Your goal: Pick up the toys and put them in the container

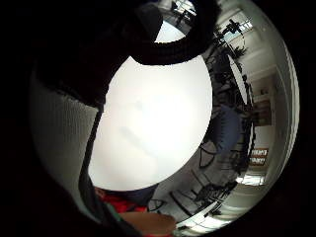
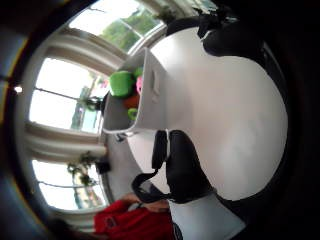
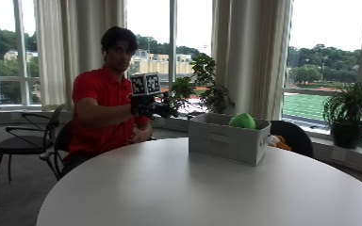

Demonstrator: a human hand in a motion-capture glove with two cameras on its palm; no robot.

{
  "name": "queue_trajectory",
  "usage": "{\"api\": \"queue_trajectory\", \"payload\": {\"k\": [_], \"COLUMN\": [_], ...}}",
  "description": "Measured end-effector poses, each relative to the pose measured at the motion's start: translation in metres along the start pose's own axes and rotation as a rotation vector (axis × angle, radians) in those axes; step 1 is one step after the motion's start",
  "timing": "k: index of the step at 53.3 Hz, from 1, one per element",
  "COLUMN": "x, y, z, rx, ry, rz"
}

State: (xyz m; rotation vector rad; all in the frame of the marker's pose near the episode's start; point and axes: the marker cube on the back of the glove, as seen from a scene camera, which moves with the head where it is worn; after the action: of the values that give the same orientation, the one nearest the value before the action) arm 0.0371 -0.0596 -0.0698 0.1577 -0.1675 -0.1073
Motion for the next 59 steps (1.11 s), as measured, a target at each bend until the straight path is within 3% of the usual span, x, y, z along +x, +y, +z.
{"api": "queue_trajectory", "payload": {"k": [17,59], "x": [0.002,0.0], "y": [0.041,0.042], "z": [0.031,0.055], "rx": [-0.088,-0.13], "ry": [0.031,0.004], "rz": [-0.044,-0.03]}}
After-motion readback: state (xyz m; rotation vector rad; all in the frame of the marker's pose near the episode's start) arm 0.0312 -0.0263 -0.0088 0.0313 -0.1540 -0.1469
